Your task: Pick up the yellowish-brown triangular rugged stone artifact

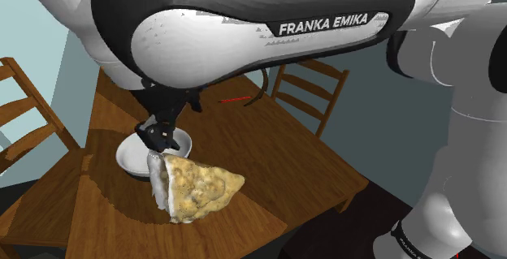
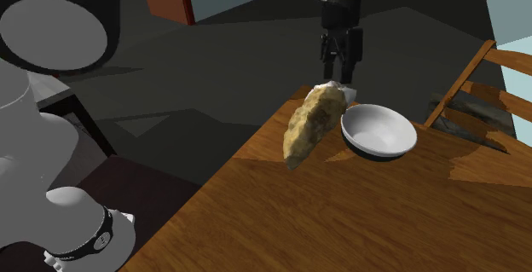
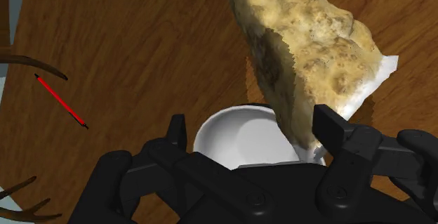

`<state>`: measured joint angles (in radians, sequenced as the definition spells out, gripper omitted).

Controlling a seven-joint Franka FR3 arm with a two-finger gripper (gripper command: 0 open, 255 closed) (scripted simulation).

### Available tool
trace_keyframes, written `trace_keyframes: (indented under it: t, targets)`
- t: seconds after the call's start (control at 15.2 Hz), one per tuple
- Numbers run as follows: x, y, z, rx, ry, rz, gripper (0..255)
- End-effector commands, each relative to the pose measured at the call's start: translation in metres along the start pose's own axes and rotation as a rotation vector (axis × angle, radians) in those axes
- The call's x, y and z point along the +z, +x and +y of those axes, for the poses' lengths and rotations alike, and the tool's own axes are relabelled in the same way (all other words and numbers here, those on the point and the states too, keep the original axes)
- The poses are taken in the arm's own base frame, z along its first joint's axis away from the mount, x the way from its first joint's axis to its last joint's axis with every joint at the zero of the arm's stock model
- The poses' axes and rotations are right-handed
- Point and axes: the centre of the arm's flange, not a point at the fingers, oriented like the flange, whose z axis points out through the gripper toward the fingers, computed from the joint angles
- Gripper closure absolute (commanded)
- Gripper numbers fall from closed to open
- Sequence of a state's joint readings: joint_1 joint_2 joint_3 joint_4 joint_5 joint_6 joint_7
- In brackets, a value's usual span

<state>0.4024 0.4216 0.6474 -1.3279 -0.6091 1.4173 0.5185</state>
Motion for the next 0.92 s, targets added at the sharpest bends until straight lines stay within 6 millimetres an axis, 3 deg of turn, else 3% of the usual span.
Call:
trace_keyframes:
  t: [0.0,0.13,0.66,0.79,0.86]
  targets:
    - [0.004,0.013,-0.032,-0.041,-0.036,-0.003,0]
    - [0.008,0.024,-0.060,-0.083,-0.068,-0.005,0]
    - [0.045,0.026,-0.080,-0.087,-0.071,-0.005,0]
    - [0.045,0.026,-0.080,-0.087,-0.071,-0.005,0]
    - [0.046,0.027,-0.079,-0.087,-0.071,-0.005,255]
